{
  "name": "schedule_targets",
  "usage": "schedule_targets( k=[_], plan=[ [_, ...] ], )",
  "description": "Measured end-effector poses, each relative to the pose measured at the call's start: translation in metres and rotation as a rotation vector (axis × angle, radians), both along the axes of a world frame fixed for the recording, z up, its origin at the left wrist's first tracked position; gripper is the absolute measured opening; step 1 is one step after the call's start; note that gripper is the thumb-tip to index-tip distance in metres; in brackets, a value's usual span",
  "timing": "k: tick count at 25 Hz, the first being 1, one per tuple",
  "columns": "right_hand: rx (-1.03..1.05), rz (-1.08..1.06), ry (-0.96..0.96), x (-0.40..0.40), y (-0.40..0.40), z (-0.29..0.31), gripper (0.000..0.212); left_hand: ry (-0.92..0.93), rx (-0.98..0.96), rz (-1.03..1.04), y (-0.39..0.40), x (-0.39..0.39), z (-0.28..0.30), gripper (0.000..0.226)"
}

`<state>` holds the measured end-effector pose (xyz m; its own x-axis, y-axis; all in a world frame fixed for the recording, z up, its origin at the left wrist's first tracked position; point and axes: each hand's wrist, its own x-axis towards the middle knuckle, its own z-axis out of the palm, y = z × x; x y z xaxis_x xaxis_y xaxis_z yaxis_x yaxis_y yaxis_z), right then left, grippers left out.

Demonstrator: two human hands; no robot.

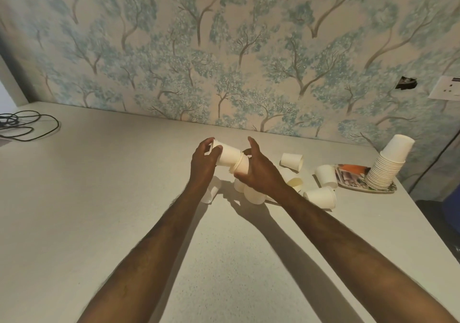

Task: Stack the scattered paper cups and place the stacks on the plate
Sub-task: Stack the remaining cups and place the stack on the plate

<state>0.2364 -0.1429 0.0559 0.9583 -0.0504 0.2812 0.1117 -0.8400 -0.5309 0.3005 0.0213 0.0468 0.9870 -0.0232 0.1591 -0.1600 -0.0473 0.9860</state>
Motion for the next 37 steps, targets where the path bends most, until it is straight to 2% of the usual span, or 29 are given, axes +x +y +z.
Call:
schedule_targets(
  k=[6,10,16,20,23,28,30,37],
  plan=[
    [-0.074,0.087,-0.079,0.011,0.009,0.016,0.106,-0.002,-0.029,-0.118,0.003,-0.006,0.005,0.031],
    [-0.084,0.145,-0.1,0.018,0.024,0.019,0.101,0.022,-0.09,-0.176,0.006,-0.009,0.004,0.045],
    [0.048,0.081,0.037,0.036,0.052,-0.001,0.121,-0.018,-0.031,0.119,0.042,0.004,0.002,0.057],
    [-0.059,0.078,0.205,0.049,0.073,-0.035,0.125,-0.007,-0.042,0.279,0.074,0.013,-0.004,0.058],
    [-0.166,0.135,0.234,0.064,0.091,-0.052,0.116,-0.003,-0.029,0.341,0.094,0.017,-0.008,0.058],
    [-0.447,0.279,0.184,0.09,0.113,-0.063,0.075,-0.001,0.0,0.375,0.116,0.027,-0.013,0.059],
    [-0.447,0.278,0.176,0.096,0.119,-0.066,0.065,0.001,-0.004,0.383,0.122,0.031,-0.016,0.06],
    [-0.444,0.193,0.114,0.097,0.117,-0.071,0.056,0.034,-0.008,0.382,0.117,0.035,-0.024,0.06]
  ],
)
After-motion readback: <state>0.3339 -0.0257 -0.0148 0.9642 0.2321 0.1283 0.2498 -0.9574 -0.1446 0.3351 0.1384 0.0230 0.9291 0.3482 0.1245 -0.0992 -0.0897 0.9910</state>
